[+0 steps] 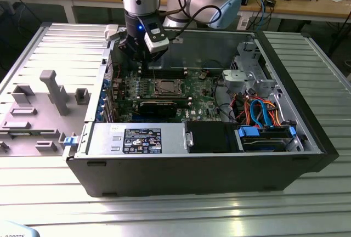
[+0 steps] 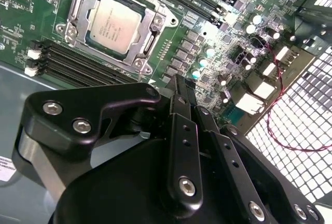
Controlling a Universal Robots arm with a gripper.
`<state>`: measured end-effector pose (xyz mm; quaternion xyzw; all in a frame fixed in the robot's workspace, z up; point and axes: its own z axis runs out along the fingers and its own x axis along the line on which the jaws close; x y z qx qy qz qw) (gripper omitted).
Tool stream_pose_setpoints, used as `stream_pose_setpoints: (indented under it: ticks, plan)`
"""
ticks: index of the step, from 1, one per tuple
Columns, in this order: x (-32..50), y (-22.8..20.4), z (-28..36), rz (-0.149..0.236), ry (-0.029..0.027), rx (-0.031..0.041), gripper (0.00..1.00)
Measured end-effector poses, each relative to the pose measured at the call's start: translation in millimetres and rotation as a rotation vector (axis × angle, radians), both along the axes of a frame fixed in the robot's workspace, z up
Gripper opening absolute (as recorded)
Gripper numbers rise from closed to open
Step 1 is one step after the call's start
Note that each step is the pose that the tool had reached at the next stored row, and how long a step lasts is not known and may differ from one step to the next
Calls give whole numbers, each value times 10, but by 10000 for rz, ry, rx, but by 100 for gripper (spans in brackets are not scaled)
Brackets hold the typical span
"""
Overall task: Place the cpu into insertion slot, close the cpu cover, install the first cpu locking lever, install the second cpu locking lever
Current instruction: 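Install the first cpu locking lever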
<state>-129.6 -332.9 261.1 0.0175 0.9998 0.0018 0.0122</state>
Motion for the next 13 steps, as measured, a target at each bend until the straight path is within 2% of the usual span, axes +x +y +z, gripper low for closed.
stream_pose_setpoints:
  ticks: [6,10,13]
  plan:
    - [-46,1,-3,47,-1,0,11]
    - [-48,12,-3,85,-30,1,11]
    - [-32,26,-3,323,-31,1,11]
